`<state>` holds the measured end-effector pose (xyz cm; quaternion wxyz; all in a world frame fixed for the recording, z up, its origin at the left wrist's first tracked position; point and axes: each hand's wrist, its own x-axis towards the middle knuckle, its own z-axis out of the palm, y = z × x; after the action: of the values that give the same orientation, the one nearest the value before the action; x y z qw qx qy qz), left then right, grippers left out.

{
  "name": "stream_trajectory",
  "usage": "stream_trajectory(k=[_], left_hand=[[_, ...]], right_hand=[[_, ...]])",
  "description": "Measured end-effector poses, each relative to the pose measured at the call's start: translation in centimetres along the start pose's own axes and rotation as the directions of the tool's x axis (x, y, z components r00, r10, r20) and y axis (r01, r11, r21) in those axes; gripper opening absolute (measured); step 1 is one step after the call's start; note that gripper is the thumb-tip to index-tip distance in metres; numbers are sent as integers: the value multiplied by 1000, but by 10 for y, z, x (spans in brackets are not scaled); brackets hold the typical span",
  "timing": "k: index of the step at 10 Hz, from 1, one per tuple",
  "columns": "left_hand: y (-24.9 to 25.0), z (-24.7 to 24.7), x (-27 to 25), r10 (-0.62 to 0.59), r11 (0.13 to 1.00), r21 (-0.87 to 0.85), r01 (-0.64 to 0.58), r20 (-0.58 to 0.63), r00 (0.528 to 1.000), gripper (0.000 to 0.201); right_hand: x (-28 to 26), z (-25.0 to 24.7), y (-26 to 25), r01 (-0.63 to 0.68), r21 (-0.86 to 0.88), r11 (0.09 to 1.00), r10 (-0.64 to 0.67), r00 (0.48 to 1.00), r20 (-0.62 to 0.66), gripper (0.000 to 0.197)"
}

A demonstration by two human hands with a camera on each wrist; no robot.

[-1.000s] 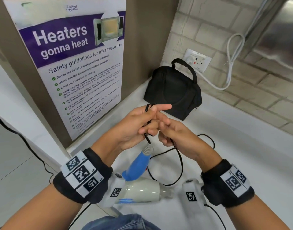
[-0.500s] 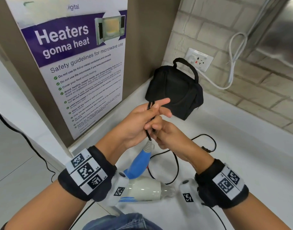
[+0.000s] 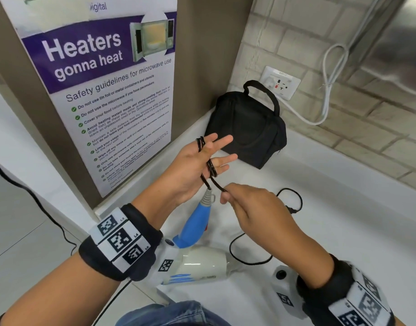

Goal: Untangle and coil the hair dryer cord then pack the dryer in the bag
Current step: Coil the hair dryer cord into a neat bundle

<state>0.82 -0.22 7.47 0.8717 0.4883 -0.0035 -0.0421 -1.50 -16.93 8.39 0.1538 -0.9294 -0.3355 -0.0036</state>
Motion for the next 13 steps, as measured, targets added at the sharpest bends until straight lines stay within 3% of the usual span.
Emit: stream_trajectory(k=[2, 3, 5, 6, 8, 10, 11, 12, 13], left_hand=[[4, 1, -6, -52, 987, 158, 34, 108, 993, 42], [5, 3, -9, -107, 976, 207, 73, 158, 982, 40], [12, 0, -23, -191, 977, 168, 134, 387, 902, 35], [11, -2, -29, -229, 973, 130, 192, 398, 888, 42], [8, -1, -30, -221, 972, 164, 166, 412, 884, 43], [7, 2, -31, -186, 981, 123, 147, 428, 884, 33], [4, 0, -29, -152, 988, 71, 135, 394, 906, 27], [1, -2, -24, -121, 993, 53, 110, 305, 945, 25], [-1, -1, -20, -76, 997, 3, 77, 241, 967, 25]], right_hand=[[17, -26, 1, 50, -26, 998, -55, 957, -284, 10], [29, -38, 0, 62, -24, 998, -66, 945, -322, 10], [55, -47, 7, 84, 186, 979, -17, 942, -336, 13], [65, -49, 17, 92, 321, 943, 30, 934, -356, 16], [76, -19, 30, -27, 465, 885, 155, 958, -240, 23], [72, 8, 25, -123, 559, 820, 207, 974, -88, 33], [63, 9, 17, -143, 612, 778, 165, 986, 21, 38], [63, 37, -8, -525, -57, 849, 519, 809, 277, 19], [47, 47, 9, -355, 28, 934, 332, 896, 295, 18]])
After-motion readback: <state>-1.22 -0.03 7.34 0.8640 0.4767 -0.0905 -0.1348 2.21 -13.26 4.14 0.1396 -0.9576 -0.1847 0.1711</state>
